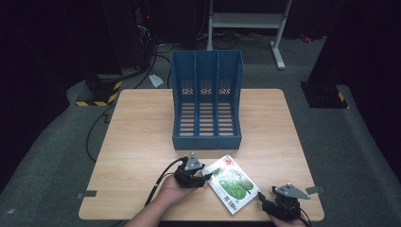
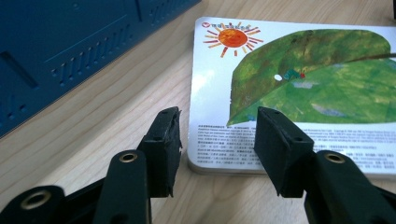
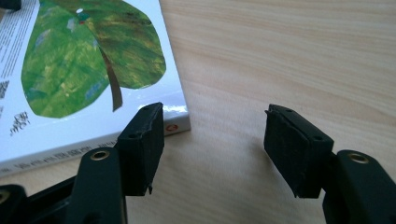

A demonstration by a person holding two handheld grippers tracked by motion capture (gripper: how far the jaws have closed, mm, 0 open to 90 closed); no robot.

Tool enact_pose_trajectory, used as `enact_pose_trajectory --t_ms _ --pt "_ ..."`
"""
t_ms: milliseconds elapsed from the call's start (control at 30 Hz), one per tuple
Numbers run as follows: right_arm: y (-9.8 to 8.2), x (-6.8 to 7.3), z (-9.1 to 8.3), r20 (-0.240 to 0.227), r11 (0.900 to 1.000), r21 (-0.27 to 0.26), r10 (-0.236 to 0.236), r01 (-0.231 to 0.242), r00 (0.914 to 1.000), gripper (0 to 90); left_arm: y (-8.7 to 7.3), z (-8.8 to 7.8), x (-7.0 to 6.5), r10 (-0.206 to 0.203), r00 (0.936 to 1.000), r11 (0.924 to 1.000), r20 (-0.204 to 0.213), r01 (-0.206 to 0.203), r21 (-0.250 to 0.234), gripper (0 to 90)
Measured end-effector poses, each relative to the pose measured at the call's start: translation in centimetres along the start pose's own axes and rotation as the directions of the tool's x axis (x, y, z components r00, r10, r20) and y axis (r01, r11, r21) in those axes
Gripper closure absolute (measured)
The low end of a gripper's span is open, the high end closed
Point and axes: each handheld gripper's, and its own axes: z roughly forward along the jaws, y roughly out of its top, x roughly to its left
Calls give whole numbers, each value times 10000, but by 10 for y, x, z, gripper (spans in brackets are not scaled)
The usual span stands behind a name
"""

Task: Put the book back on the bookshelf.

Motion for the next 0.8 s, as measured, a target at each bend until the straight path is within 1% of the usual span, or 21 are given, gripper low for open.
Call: enact_pose_trajectory --t_ms 33,100,133,233,300,433,467,533,567,633,667,700,733,800 --pt "2 0 1 -8 10000 2 0 0 10000 378 0 0 0 0 10000 10000 0 0 0 505" --pt "7 2 4 -12 10000 -5 -32 32 10000 391 -4 -5 3 -132 9999 9999 -58 132 -9 508" --pt "7 2 4 -12 10000 -5 -32 32 10000 391 -4 -5 3 -132 9999 9999 -58 132 -9 512" --pt "15 5 12 -8 10000 18 -19 19 10000 400 -11 -13 4 -336 9994 9994 -61 336 20 514" --pt "19 7 16 -81 10000 52 -73 74 9999 407 -13 -16 4 -388 9992 9992 -62 388 29 516" --pt "27 15 24 -12 9996 143 -244 244 9997 423 -20 -25 5 -477 9988 9989 -118 477 29 517" --pt "27 15 24 -12 9996 143 -244 244 9997 423 -20 -25 5 -477 9988 9989 -118 477 29 517" --pt "32 19 29 -14 9991 166 -380 381 9993 432 -25 -30 6 -629 9979 9980 -163 630 19 517" --pt "37 23 33 -23 9988 223 -433 433 9991 439 -29 -35 8 -676 9974 9977 -249 677 23 517" --pt "39 25 35 -42 9986 234 -464 465 9989 441 -31 -38 8 -741 9968 9972 -305 741 -1 517" --pt "44 30 40 -141 9974 269 -658 661 9977 449 -35 -43 10 -836 9955 9965 -442 835 -42 517" --pt "44 30 40 -141 9974 269 -658 661 9977 449 -35 -43 10 -836 9955 9965 -442 835 -42 518" --pt "48 35 45 -180 9964 290 -789 794 9967 459 -40 -49 12 -980 9933 9952 -605 977 -75 517" --pt "52 39 49 -244 9957 295 -874 881 9959 463 -44 -55 14 -1064 9913 9943 -769 1060 -97 518"
